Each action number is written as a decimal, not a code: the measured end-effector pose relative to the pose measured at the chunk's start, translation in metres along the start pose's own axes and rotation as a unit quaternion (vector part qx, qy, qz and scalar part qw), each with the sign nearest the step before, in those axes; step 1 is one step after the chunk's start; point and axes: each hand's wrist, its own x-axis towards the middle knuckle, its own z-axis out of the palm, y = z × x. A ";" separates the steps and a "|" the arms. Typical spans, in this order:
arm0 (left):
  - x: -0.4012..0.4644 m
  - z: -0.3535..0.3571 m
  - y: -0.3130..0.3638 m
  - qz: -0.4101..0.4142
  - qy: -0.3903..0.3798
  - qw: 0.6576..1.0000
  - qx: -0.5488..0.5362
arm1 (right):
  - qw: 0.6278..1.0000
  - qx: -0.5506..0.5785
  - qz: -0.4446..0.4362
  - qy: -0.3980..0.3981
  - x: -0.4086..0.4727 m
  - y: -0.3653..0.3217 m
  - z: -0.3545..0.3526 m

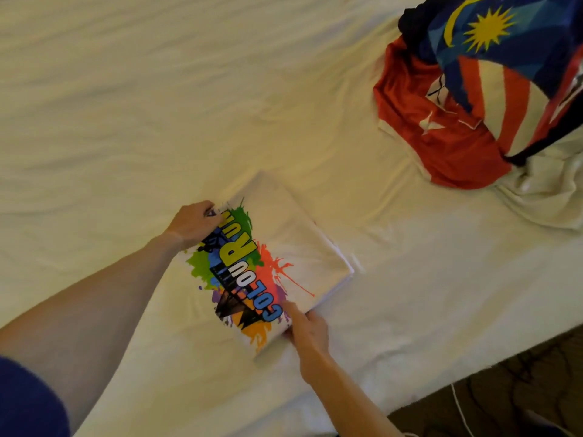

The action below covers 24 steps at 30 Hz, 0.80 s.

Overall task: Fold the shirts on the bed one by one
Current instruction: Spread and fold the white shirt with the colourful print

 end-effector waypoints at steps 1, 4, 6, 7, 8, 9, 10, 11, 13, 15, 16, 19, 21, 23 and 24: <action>-0.001 0.001 -0.004 0.008 0.001 1.000 0.016 | 0.999 0.009 0.022 -0.035 0.000 0.007 0.008; -0.011 0.007 -0.015 0.012 0.002 0.999 0.039 | 0.996 -0.008 0.033 -0.081 0.004 0.023 0.021; -0.029 0.017 -0.032 -0.017 0.021 1.000 0.012 | 0.994 -0.068 0.013 -0.091 0.010 0.023 0.014; -0.042 0.025 -0.042 -0.037 0.041 0.998 -0.011 | 0.989 -0.117 -0.010 -0.092 0.014 0.017 0.006; -0.058 0.034 -0.053 -0.062 0.061 0.995 -0.039 | 0.978 -0.182 -0.046 -0.088 0.018 0.008 -0.004; -0.076 0.046 -0.062 -0.085 0.080 0.991 -0.069 | 0.960 -0.255 -0.084 -0.077 0.023 -0.004 -0.016; -0.096 0.059 -0.069 -0.099 0.096 0.985 -0.104 | 0.940 -0.315 -0.118 -0.062 0.027 -0.018 -0.029; -0.116 0.073 -0.073 -0.105 0.112 0.978 -0.142 | 0.921 -0.359 -0.145 -0.044 0.031 -0.031 -0.043; -0.154 0.098 -0.071 -0.114 0.150 0.959 -0.210 | 0.892 -0.411 -0.189 0.007 0.036 -0.052 -0.070; -0.188 0.118 -0.061 -0.141 0.210 0.926 -0.282 | 0.876 -0.430 -0.218 0.027 0.036 -0.056 -0.086; -0.200 0.127 -0.054 -0.156 0.236 0.907 -0.313 | 0.875 -0.428 -0.226 0.022 0.033 -0.053 -0.090; -0.215 0.148 -0.036 -0.176 0.278 0.874 -0.357 | 0.862 -0.442 -0.246 0.017 0.026 -0.037 -0.091; -0.210 0.148 -0.028 -0.194 0.289 0.859 -0.376 | 0.853 -0.448 -0.267 0.027 0.026 -0.028 -0.087; -0.198 0.141 -0.027 -0.230 0.287 0.849 -0.379 | 0.847 -0.445 -0.287 0.045 0.027 -0.021 -0.083; -0.192 0.138 -0.028 -0.249 0.286 0.846 -0.374 | 0.844 -0.443 -0.296 0.052 0.027 -0.018 -0.082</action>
